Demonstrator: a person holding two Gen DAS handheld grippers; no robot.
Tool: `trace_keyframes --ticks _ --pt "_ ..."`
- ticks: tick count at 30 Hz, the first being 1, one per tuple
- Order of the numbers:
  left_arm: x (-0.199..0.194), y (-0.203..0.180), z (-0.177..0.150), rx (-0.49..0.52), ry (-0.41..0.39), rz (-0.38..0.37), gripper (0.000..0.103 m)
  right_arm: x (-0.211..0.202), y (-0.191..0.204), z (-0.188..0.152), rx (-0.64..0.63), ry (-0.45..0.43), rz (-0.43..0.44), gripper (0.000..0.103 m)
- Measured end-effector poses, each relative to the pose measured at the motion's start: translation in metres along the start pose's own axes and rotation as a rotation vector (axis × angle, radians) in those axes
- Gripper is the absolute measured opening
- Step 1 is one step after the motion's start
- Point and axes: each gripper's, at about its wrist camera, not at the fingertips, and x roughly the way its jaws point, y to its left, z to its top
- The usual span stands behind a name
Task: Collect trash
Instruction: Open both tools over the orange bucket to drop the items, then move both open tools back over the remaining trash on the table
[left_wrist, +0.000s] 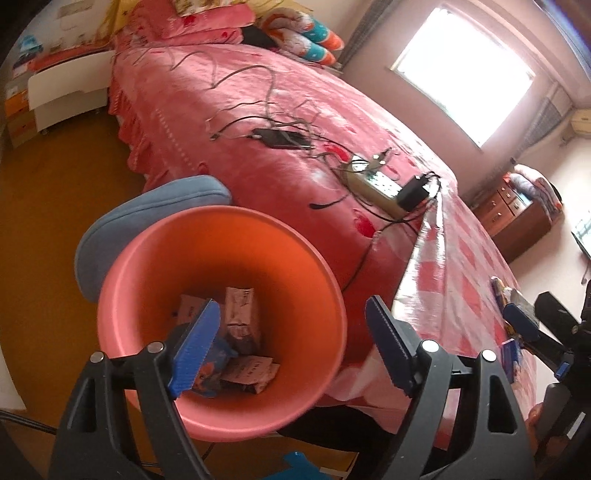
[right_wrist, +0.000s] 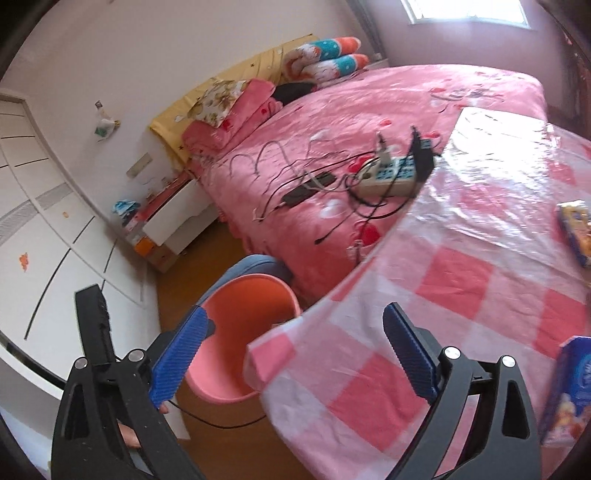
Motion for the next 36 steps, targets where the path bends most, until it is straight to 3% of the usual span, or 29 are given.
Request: trace_keyframes --ticks 13,36 --pt "-0.009 -0.053 -0.003 0.089 0.002 -0.075 0.082 -0.038 -0.020 -0.012 -0.048 -0.079 -0.057 0.095" --pt "-0.016 -0.137 -0.018 0.245 0.022 -0.109 0.083 -0.095 -0.079 -0.018 0.005 -0.202 -0.092 0.095"
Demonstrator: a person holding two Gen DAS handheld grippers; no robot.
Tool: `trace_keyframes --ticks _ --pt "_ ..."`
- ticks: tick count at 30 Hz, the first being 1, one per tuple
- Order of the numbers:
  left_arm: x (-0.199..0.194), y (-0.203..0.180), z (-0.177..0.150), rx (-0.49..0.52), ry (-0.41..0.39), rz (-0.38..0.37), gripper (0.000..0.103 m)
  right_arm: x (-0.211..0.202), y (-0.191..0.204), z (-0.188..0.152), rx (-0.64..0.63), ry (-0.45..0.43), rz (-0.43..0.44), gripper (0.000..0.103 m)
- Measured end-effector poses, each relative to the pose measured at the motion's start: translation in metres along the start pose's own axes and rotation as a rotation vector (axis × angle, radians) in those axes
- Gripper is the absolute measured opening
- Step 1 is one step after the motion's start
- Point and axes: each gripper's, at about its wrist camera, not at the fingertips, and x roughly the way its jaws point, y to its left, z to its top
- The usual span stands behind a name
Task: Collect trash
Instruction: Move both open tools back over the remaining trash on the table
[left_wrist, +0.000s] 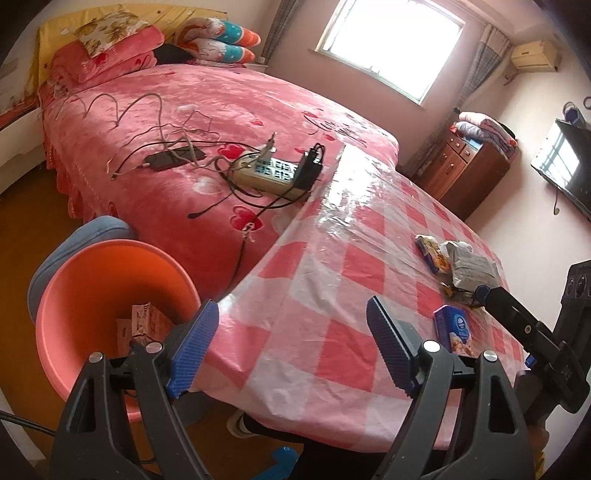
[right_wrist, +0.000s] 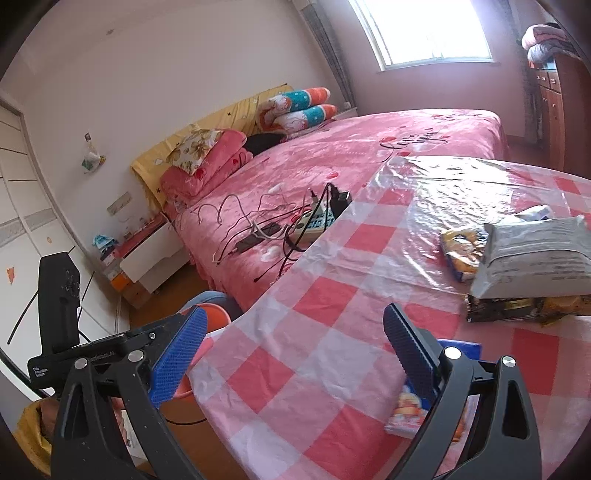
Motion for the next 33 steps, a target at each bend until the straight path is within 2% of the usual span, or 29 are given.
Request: trace_keyframes --ticks 25,33 --pt "0.024 -0.089 -0.002 0.152 0.050 -0.033 0.087 -0.041 -0.084 0.006 0.161 -0.102 -0.058 0.095" --pt "0.033 -0.127 0.006 0.203 0.045 -0.072 0.088 -0.058 -0.123 0.007 0.230 -0.150 -0.109 0.095"
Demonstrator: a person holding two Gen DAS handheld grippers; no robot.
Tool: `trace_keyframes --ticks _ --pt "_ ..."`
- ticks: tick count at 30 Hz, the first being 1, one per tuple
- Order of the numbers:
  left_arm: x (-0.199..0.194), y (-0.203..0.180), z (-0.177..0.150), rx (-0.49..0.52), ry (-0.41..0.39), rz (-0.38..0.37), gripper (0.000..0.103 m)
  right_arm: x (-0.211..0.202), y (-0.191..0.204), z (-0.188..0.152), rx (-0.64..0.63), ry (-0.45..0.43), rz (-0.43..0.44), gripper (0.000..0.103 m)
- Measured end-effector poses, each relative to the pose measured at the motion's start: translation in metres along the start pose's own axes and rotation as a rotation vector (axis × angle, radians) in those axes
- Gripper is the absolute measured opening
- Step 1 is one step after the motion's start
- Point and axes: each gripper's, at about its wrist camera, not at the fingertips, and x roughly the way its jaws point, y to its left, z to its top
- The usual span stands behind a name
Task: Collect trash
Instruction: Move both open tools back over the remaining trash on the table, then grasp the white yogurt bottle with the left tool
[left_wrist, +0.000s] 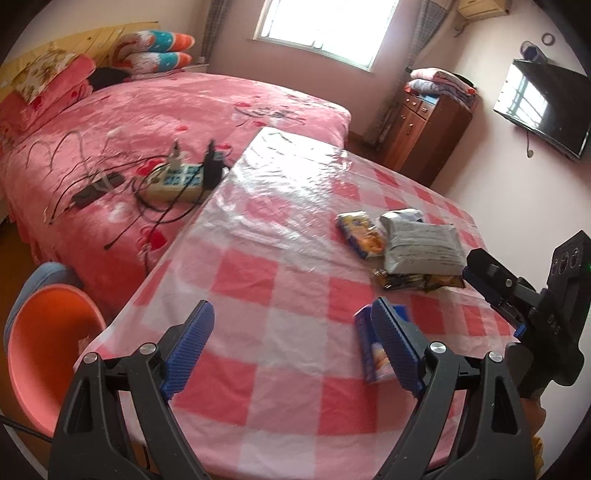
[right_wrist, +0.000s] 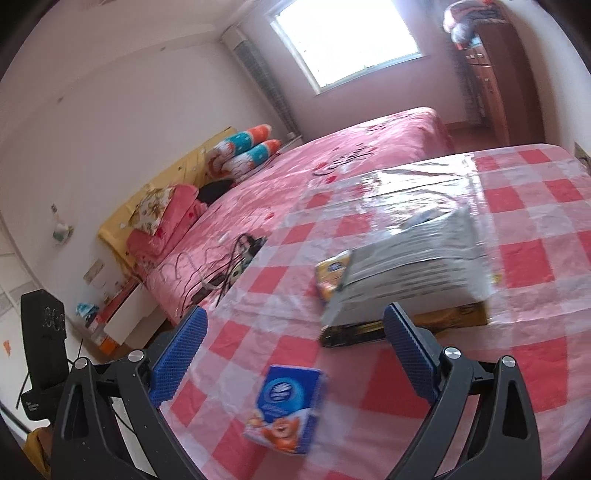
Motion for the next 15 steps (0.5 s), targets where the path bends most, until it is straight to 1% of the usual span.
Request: trace_keyframes --ticks 3,8,13,15 --pt "0.008 -0.016 0.010 0.015 -0.001 -0.024 0.088 -0.009 -0.024 0.007 0.055 -0.029 -0.028 0.095" --pt "0.028 -0.047 0.029 0.047 0.004 -0.043 0.088 -0.021 -0.062 0.016 0.137 -0.065 -0.075 0.095" --pt "0.058 -0.081 0.046 0.083 0.020 -0.038 0.088 -0.032 -0.090 0.020 0.193 -0.092 -0.117 0.095" --pt "0.069 -0.089 0.053 0.082 0.027 -0.039 0.088 -0.035 -0.100 0.020 0.219 -0.095 -0.125 0.095"
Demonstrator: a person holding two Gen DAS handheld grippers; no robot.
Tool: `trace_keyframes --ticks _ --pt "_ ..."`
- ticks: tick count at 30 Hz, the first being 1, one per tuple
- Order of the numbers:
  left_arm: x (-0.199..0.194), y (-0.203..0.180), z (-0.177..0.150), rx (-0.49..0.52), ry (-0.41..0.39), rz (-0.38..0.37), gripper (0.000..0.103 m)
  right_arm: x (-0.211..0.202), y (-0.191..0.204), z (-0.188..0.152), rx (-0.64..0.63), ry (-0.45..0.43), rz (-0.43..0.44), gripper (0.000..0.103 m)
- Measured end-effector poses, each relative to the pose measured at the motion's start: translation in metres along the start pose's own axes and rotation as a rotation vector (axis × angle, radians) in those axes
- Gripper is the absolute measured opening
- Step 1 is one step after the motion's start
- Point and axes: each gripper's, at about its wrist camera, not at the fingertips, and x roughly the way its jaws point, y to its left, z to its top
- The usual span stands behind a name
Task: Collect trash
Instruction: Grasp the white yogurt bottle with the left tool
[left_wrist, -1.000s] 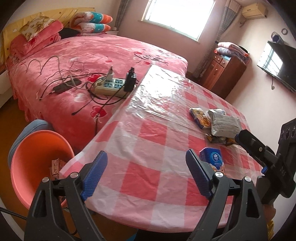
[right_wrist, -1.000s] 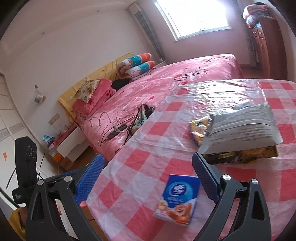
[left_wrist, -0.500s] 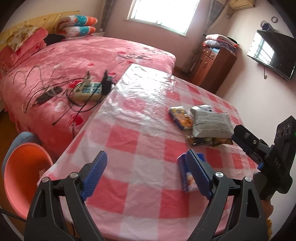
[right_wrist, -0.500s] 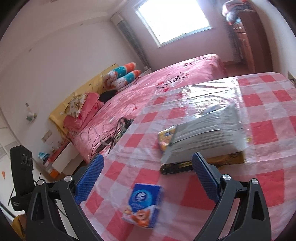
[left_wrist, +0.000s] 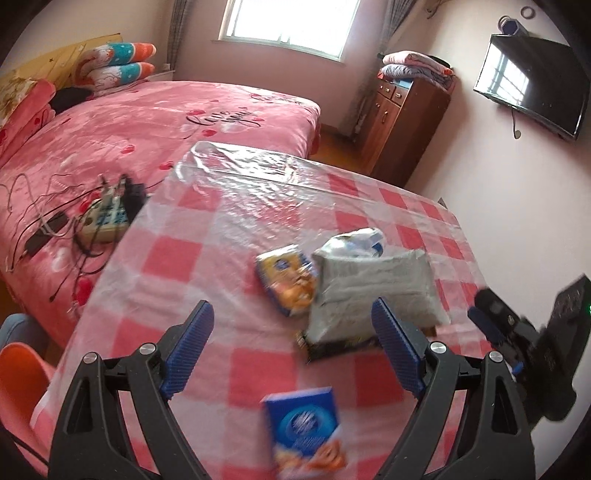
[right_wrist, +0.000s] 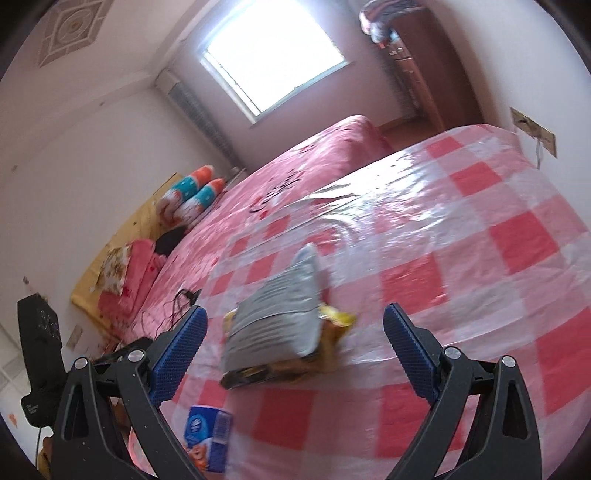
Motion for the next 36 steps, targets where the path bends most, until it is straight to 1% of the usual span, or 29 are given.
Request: trace_keyframes --ticks 3,6,9,13,16,18,20,23,28,32,34,36 --pt "0.020 -0.011 0.011 -0.006 0.016 -0.002 0.088 -0.003 -0.015 0.003 0.033 -0.001 -0.014 0.095" --pt "0.040 -0.017 0.021 -0.007 0.018 0.035 0.088 -0.007 -0.024 0.006 0.048 -0.004 -0.022 0.095" --pt "0.062 -0.018 0.031 -0.016 0.035 0.075 0.088 -0.010 -0.030 0.008 0.062 -0.007 -0.023 0.095" --pt "0.094 -0.013 0.037 -0.030 0.091 0.129 0.088 -0.011 -0.035 0.009 0.080 0.002 -0.019 0.095" --pt "0.108 -0.009 0.035 -0.036 0.134 0.142 0.088 -0.009 -0.037 0.009 0.086 0.010 -0.018 0.095" --pt "0.110 -0.008 0.030 -0.039 0.146 0.133 0.088 -0.009 -0.037 0.008 0.088 0.013 -0.016 0.095" --pt "0.109 -0.010 0.024 -0.034 0.160 0.107 0.088 -0.010 -0.037 0.008 0.089 0.012 -0.014 0.095" --pt "0.111 -0.019 0.013 -0.012 0.204 0.064 0.088 -0.010 -0.039 0.009 0.096 0.013 -0.009 0.095" --pt "0.106 -0.048 -0.005 0.076 0.259 -0.006 0.088 -0.013 -0.041 0.009 0.100 0.008 -0.013 0.095" --pt "0.101 -0.067 -0.014 0.157 0.306 -0.064 0.088 -0.013 -0.043 0.008 0.112 0.014 -0.021 0.095" --pt "0.095 -0.074 -0.013 0.208 0.305 -0.071 0.088 -0.012 -0.045 0.007 0.123 0.023 -0.022 0.095" --pt "0.091 -0.077 -0.008 0.254 0.277 -0.041 0.088 -0.011 -0.046 0.006 0.132 0.033 -0.017 0.095"
